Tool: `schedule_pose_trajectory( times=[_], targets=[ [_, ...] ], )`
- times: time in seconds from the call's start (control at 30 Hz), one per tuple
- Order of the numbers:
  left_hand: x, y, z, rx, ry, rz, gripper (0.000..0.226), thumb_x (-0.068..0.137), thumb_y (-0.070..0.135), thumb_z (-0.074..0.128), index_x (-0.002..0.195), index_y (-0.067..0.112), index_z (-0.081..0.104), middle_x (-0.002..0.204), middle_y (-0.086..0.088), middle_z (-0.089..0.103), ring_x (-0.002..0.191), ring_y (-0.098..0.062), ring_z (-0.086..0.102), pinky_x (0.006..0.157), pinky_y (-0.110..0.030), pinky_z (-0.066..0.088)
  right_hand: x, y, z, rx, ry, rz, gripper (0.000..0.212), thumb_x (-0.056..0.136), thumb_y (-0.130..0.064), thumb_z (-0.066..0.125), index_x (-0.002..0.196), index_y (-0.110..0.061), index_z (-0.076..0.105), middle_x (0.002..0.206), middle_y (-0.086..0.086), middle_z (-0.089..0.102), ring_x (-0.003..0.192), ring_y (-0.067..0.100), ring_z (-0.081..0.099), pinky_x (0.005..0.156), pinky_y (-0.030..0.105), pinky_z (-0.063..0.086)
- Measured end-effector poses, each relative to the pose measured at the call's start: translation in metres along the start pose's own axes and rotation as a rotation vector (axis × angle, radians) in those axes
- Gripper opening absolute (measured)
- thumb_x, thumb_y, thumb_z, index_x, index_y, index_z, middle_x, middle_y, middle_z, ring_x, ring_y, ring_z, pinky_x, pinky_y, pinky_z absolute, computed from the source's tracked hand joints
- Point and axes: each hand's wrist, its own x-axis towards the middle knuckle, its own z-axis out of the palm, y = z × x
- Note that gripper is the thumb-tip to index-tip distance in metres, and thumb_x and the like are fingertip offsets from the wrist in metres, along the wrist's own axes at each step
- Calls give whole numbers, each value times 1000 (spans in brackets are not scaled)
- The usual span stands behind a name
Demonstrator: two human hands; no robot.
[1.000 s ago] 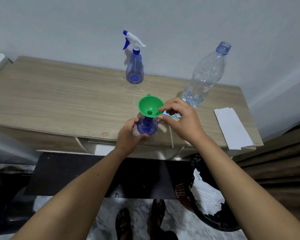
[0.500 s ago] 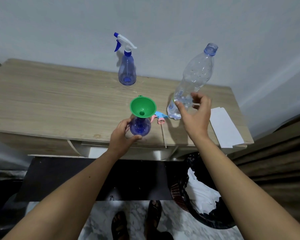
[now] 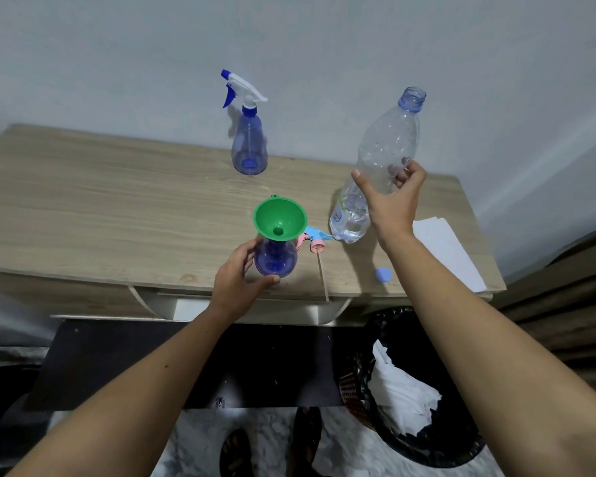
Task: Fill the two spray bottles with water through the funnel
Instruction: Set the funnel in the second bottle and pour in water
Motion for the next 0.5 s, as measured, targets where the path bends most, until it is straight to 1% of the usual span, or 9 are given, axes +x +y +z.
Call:
schedule_pose_trajectory(
  times=[0.07, 0.13, 0.23, 0.37, 0.5],
  targets=[
    [0, 0, 0, 0, 3, 4, 89, 69, 16, 100, 146, 18, 55, 140, 5, 67, 130, -9, 65, 112, -40, 53, 3, -2, 0, 9, -7, 18, 86, 66, -56, 92, 134, -24, 50, 130, -5, 62, 123, 13, 60, 110, 35, 49],
    [1, -1, -1, -2, -7, 12, 90, 69, 16, 100, 146, 18, 55, 141, 5, 67, 130, -10, 65, 112, -42, 54, 5, -4, 0, 24, -7, 18, 80, 66, -57, 92, 128, -25, 52, 129, -8, 65, 122, 11, 63, 110, 39, 51],
    [2, -2, -3, 4, -23, 22, 90, 69, 15, 99, 147, 17, 54, 142, 4, 66, 131, -11, 64, 111, -44, 54, 5, -5, -3, 63, -12, 8, 75, 67, -50, 94, 122, -25, 50, 129, -7, 68, 121, 6, 65, 111, 39, 51],
    [2, -1, -3, 1, -22, 26, 90, 69, 15, 99, 147, 18, 55, 142, 4, 66, 131, -12, 65, 112, -43, 54, -4, -7, -10, 37, -35, -23, 72, 69, -44, 95, 122, -24, 49, 125, -6, 69, 117, 5, 66, 108, 38, 53],
    [2, 1, -3, 13, -16, 42, 89, 69, 16, 99, 146, 21, 55, 141, 5, 66, 130, -10, 65, 111, -39, 55, -16, -9, -17, 15, -48, -74, 68, 73, -37, 94, 122, -22, 50, 119, -9, 67, 115, 10, 65, 106, 37, 52]
  ],
)
